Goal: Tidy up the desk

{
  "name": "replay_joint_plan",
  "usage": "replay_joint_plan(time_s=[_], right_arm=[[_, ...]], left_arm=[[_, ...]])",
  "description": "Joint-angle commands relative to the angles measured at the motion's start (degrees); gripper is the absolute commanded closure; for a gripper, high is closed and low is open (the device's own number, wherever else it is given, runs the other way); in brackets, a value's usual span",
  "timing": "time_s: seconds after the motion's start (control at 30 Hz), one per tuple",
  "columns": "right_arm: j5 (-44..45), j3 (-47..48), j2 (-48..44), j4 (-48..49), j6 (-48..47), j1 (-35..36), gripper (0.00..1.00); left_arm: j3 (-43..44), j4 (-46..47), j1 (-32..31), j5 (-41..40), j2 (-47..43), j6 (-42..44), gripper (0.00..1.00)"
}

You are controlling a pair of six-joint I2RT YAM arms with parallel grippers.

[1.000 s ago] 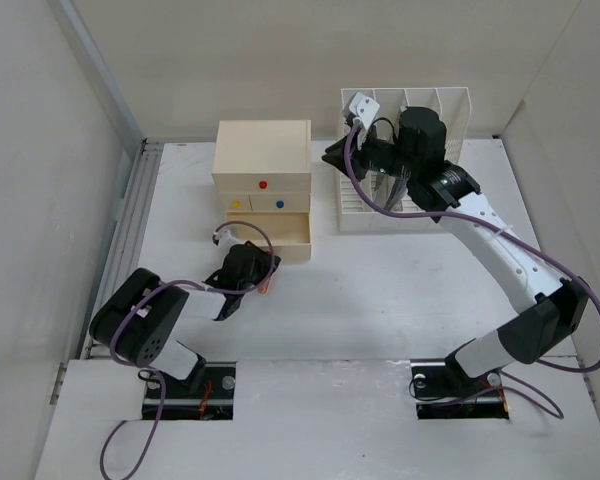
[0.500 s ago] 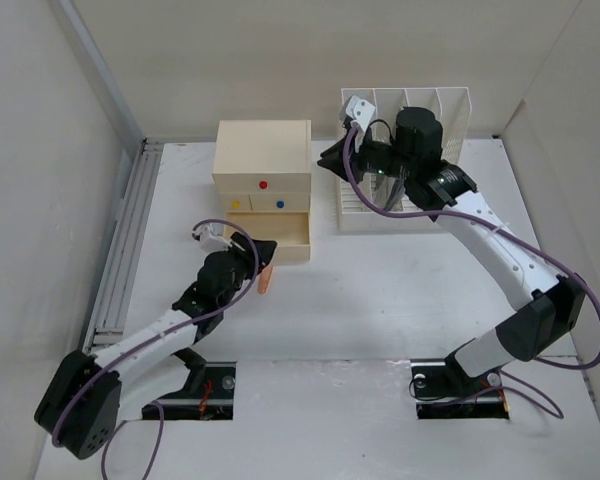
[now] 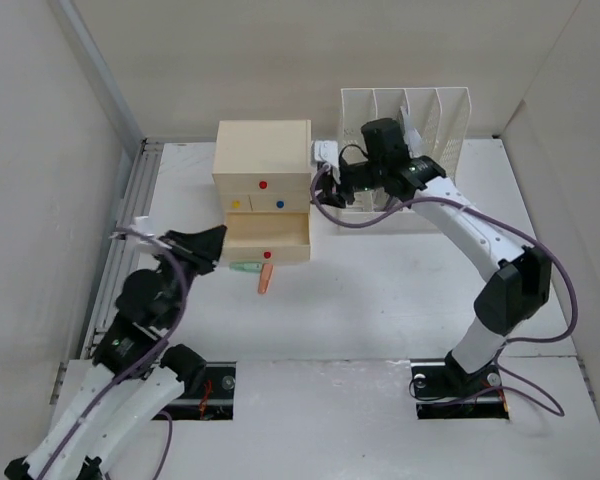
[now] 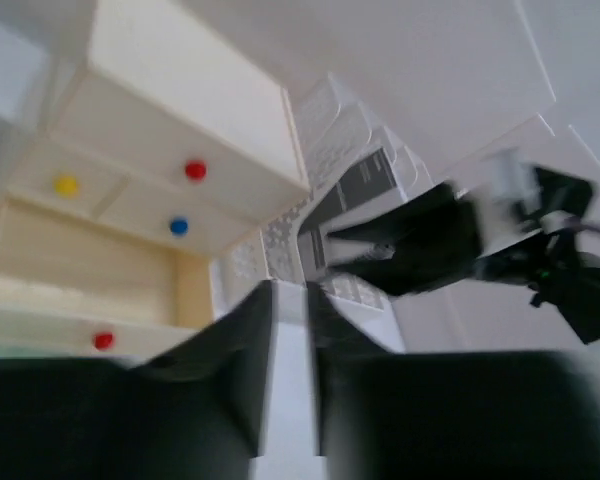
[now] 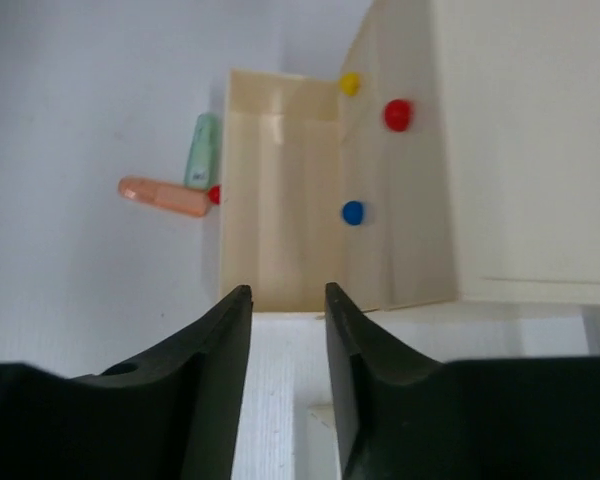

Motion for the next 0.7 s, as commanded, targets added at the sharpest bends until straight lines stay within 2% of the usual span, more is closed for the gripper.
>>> replay_joint_plan(time_s=[0.0, 0.03, 0.1, 0.13, 0.2, 0.27, 0.37, 0.5, 0.67], right_arm=[[-5.9, -1.6, 1.9, -8.8, -19.2, 4.4, 0.56], [-4.6, -1.6, 2.7, -9.4, -20.0, 4.4, 0.56], [-1.8, -1.6, 4.3, -9.4, -20.1, 8.9, 0.56], [-0.6, -0.9, 6.1, -9.4, -20.1, 10.5, 0.56], [3.2, -0.9, 7.9, -7.8, -18.4, 15.1, 0.56], [7.9, -0.3, 10.6, -5.7, -13.5, 17.8, 0.56], [12.0, 1.4, 14.5, -1.9, -6.0, 20.8, 0.58], [18.3, 3.5, 19.5, -0.2, -0.3, 23.0, 0.59], [26.4, 3.5, 21.9, 8.5, 8.4, 25.1, 0.58]], left_arm=[[16.7, -11.3, -0.3, -3.4, 1.2, 14.4, 0.74], [19.4, -13.2, -0.3, -3.4, 1.2, 17.0, 0.64], [22.5, -15.9, -0.3, -4.5, 4.6, 22.1, 0.44], [21.6, -16.4, -0.3, -7.7, 5.1, 24.1, 0.34], [17.6, -13.7, -0.3, -10.9, 4.2, 28.6, 0.27], [10.5, -8.6, -0.3, -12.9, 2.1, 29.5, 0.23], [4.7, -4.6, -0.8, -12.9, -3.7, 30.2, 0.2], [4.1, -5.2, -0.8, -16.7, -10.6, 29.6, 0.19], [2.6, -4.5, -0.8, -16.7, -16.8, 29.6, 0.18]])
